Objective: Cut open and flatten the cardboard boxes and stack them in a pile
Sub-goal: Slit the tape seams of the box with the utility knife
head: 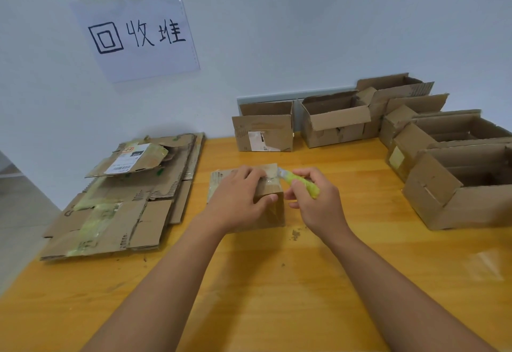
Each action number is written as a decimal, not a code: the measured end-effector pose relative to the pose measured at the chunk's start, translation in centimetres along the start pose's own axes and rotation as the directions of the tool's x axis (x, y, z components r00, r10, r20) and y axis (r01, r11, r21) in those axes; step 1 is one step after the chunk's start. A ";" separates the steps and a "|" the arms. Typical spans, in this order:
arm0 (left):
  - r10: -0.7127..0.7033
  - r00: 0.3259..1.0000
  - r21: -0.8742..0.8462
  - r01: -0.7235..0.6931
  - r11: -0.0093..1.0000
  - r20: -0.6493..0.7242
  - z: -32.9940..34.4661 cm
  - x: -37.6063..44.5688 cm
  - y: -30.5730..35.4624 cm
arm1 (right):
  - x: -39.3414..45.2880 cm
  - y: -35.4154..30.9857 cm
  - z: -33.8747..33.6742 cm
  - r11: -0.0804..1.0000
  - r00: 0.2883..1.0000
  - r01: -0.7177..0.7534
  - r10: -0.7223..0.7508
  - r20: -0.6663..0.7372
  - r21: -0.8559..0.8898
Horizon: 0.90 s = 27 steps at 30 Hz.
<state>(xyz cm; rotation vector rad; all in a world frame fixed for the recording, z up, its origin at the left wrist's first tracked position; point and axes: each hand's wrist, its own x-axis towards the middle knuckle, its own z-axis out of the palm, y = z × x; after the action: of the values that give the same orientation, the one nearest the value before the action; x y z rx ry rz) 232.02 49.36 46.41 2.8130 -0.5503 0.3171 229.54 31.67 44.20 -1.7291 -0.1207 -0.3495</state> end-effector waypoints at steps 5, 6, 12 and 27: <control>-0.007 1.000 -0.009 0.006 1.000 -0.023 0.2 -0.2 -0.1 | 0.2 0.1 0.0 1.000 1.000 -0.013 0.013 0.018 -0.004; -0.007 1.000 -0.008 0.006 1.000 -0.025 0.2 -0.2 -0.1 | 0.2 0.1 0.0 1.000 1.000 -0.020 0.020 0.023 0.008; -0.021 1.000 -0.005 0.021 1.000 -0.019 0.2 -0.2 -0.2 | 0.5 0.0 -0.2 1.000 0.998 -0.030 0.030 0.054 0.006; -0.045 0.999 0.009 0.044 0.999 0.024 0.0 0.0 -0.3 | 0.9 -0.2 -0.5 0.990 0.987 -0.117 0.108 0.116 0.077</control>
<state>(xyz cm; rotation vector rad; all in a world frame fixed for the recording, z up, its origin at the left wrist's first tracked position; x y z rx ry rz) 232.18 49.60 46.33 2.8357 -0.4916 0.2778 230.22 31.10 44.71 -1.6645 -0.1165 -0.1625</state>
